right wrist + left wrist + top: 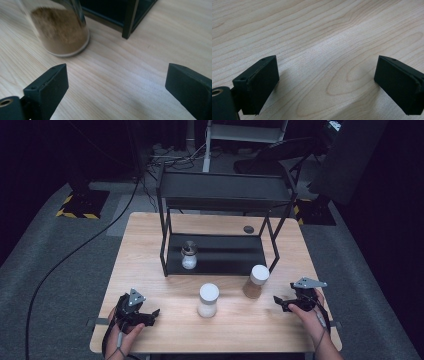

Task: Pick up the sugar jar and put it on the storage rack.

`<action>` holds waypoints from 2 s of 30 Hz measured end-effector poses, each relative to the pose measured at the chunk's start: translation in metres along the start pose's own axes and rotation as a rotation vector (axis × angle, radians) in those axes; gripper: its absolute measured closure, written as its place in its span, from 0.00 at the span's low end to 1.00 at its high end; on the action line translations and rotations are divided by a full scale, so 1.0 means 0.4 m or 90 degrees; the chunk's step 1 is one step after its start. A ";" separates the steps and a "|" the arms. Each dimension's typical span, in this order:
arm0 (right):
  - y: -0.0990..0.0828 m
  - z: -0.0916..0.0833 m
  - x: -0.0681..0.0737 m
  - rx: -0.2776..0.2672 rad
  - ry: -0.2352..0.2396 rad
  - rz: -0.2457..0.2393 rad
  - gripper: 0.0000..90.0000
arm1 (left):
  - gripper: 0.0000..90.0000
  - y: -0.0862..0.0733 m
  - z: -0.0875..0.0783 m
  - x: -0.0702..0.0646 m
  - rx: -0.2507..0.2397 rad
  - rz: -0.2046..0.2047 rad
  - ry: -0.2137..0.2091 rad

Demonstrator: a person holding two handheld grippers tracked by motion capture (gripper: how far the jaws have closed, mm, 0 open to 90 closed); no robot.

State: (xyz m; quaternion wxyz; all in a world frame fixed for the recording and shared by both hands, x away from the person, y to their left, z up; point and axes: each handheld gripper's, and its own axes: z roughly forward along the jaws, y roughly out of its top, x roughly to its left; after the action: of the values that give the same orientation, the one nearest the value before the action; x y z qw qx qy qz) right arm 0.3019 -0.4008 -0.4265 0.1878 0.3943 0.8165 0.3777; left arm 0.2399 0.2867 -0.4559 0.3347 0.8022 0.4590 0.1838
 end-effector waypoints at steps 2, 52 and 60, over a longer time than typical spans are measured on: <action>0.010 -0.011 0.003 -0.006 0.001 -0.003 0.05 | 0.06 0.000 0.000 0.000 0.000 -0.001 0.000; 0.108 -0.094 0.057 -0.079 0.055 -0.050 0.06 | 0.06 0.000 0.000 0.000 0.000 -0.001 0.000; 0.149 -0.099 0.079 -0.094 0.081 -0.073 0.06 | 0.06 0.000 0.000 0.000 0.000 -0.001 0.000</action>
State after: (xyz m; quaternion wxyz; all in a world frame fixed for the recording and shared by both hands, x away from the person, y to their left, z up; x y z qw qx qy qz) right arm 0.2883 -0.3703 -0.3556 0.1856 0.3074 0.8179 0.4495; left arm 0.2399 0.2867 -0.4559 0.3348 0.8019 0.4596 0.1833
